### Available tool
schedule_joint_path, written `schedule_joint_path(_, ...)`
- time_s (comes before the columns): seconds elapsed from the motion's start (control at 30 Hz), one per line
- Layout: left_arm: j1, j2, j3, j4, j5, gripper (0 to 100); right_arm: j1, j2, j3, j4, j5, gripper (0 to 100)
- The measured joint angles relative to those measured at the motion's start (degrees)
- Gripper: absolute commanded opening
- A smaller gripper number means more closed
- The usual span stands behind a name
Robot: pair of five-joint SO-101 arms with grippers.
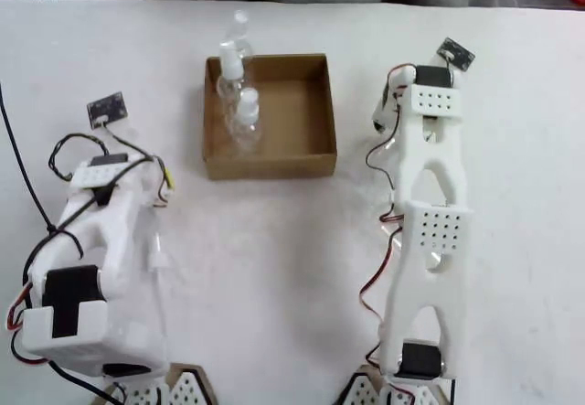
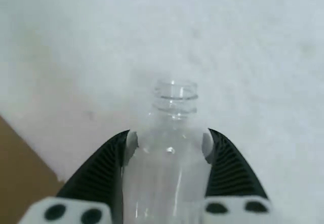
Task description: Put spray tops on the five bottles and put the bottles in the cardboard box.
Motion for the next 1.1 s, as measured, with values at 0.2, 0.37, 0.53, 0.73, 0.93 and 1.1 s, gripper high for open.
schedule_joint_path(0.2, 0.0, 0.0, 0.0, -0.18, 0.0, 3, 1.76, -4.57, -6.59, 8.18, 8.44, 1.6)
schedule_joint_path(0.37, 0.0, 0.0, 0.0, -0.18, 0.0, 3, 6.86, -11.69, -0.53, 8.44, 15.03, 1.6)
schedule_joint_path(0.53, 0.0, 0.0, 0.0, -0.18, 0.0, 3, 10.9, -21.19, 11.52, 8.53, 21.19, 1.6)
schedule_joint_path(0.73, 0.0, 0.0, 0.0, -0.18, 0.0, 3, 15.82, -33.76, 28.84, 8.53, 33.85, 1.6)
schedule_joint_path(0.93, 0.0, 0.0, 0.0, -0.18, 0.0, 3, 21.89, -44.66, 47.21, 8.53, 51.16, 1.6)
schedule_joint_path(1.1, 0.0, 0.0, 0.0, -0.18, 0.0, 3, 28.75, -51.34, 58.55, 8.53, 62.68, 1.7)
